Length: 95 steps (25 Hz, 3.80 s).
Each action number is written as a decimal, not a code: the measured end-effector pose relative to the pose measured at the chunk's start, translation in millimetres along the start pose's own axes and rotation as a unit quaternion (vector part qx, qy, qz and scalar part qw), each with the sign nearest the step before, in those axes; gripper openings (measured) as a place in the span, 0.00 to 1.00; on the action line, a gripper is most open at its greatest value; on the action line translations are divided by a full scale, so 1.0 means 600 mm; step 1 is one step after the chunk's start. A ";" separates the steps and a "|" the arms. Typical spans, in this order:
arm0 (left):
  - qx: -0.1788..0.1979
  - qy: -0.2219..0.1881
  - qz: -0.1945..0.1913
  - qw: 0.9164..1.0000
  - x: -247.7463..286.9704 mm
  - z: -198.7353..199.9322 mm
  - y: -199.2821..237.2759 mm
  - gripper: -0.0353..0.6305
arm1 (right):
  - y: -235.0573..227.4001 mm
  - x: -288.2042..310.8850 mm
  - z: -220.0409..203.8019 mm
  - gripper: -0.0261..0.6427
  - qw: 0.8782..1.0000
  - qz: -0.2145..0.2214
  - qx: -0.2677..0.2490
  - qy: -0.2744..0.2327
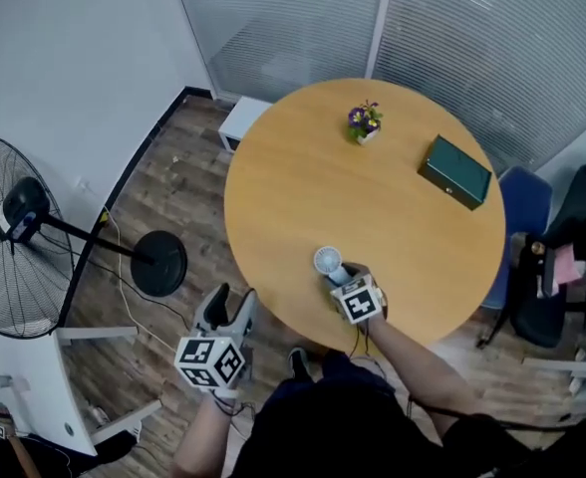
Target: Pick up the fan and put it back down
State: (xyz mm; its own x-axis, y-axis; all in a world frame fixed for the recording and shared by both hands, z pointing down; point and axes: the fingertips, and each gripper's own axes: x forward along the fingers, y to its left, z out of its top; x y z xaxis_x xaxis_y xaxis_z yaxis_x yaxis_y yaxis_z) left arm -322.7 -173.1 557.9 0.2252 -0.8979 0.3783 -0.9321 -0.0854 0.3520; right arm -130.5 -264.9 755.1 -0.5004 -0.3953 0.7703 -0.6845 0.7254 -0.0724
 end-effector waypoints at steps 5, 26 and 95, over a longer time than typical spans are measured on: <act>0.008 0.002 -0.029 1.000 -0.006 -0.003 -0.019 0.42 | -0.026 -0.068 0.009 0.37 0.996 -0.025 0.072 -0.051; 0.039 0.003 -0.151 0.988 -0.039 -0.015 -0.093 0.42 | -0.038 -0.441 0.130 0.37 0.928 -0.150 0.166 -0.297; 0.030 0.034 -0.035 0.998 0.221 -0.093 -0.486 0.41 | -0.749 -0.362 -0.379 0.37 0.927 -0.207 0.302 -0.077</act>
State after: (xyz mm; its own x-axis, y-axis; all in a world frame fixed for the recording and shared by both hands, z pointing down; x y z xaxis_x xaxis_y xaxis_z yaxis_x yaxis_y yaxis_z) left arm -5.3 -243.3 553.0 0.3077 -0.8576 0.4121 -0.9282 -0.1753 0.3283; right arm 406.3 -376.6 764.4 -0.1660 -0.6796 0.7146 -0.9838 0.0643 -0.1675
